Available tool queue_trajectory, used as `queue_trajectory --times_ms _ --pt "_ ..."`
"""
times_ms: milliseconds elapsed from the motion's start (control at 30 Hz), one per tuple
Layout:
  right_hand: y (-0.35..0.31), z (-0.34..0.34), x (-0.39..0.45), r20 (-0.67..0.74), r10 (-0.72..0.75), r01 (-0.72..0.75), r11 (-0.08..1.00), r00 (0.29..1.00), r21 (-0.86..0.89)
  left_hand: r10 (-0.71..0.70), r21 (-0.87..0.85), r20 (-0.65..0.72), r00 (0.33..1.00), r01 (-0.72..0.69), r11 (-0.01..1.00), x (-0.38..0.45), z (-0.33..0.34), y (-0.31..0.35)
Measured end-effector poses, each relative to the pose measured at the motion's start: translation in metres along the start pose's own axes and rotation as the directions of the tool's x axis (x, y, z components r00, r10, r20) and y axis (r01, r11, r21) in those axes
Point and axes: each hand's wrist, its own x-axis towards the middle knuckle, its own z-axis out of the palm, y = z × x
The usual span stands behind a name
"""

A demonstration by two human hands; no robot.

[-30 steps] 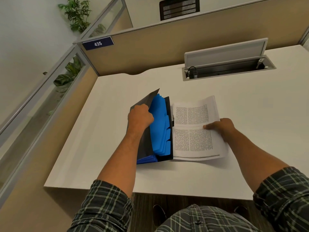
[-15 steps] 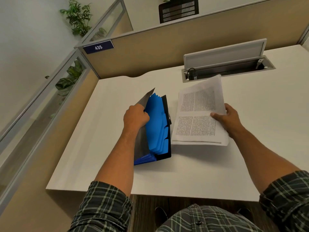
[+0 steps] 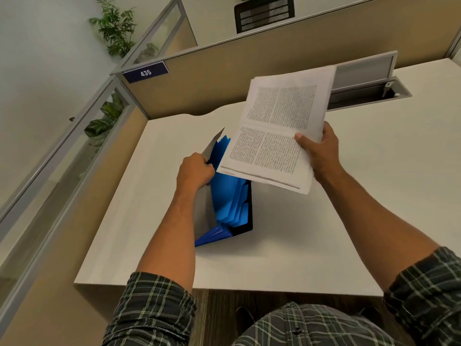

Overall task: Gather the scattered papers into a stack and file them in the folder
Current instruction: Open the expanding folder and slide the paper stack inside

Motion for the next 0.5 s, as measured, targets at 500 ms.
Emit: queue_trajectory --times_ms 500 --pt "-0.032 0.079 -0.024 0.376 0.105 0.171 0.757 0.921 -0.630 -0.033 -0.115 -0.091 0.995 0.022 0.993 0.000 -0.007 -0.014"
